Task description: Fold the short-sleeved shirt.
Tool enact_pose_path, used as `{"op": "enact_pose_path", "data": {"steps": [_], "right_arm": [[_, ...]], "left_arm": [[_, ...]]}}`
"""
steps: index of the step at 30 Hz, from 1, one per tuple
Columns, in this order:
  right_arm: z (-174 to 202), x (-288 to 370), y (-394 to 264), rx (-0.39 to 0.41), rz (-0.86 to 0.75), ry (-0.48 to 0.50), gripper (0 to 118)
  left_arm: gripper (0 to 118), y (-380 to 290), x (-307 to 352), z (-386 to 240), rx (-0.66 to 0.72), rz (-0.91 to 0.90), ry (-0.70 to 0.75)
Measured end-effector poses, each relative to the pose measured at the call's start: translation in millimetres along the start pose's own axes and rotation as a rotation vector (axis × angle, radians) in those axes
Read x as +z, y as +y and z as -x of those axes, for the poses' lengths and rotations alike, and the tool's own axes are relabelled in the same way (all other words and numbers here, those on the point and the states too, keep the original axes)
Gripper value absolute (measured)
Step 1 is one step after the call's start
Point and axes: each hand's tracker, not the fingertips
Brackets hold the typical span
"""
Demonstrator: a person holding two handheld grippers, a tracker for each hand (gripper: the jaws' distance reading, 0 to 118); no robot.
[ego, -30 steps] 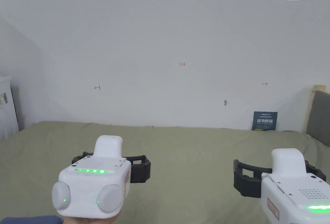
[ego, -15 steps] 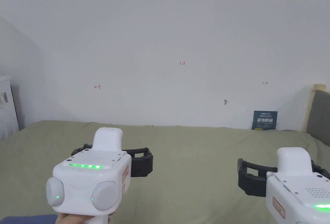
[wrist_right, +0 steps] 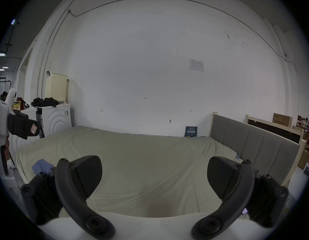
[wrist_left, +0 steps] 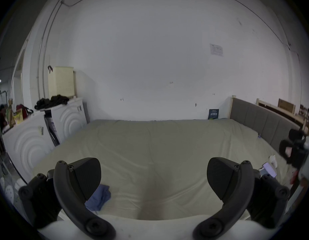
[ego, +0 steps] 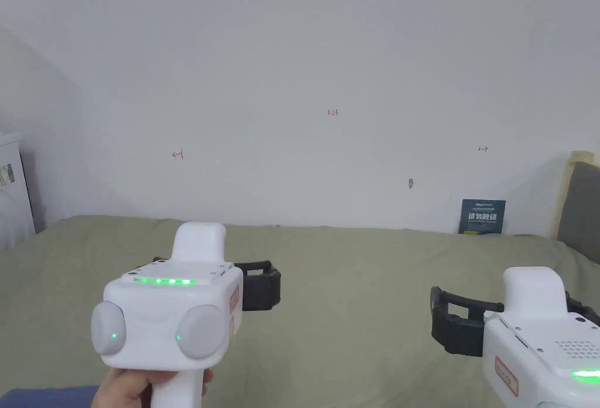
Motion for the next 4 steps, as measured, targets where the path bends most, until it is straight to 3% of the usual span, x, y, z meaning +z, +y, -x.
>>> {"op": "enact_pose_path", "data": {"steps": [2,4], "right_arm": [[0.6,0.1,-0.5,-0.006,0.006,0.007,118],[1.1,1.3,-0.6,-0.005,0.005,0.013,118]], "left_arm": [[118,2.5,3.2,6.9,0.073,-0.026,-0.136],[118,5.1,2.2,4.7,0.091,0.010,-0.104]]}}
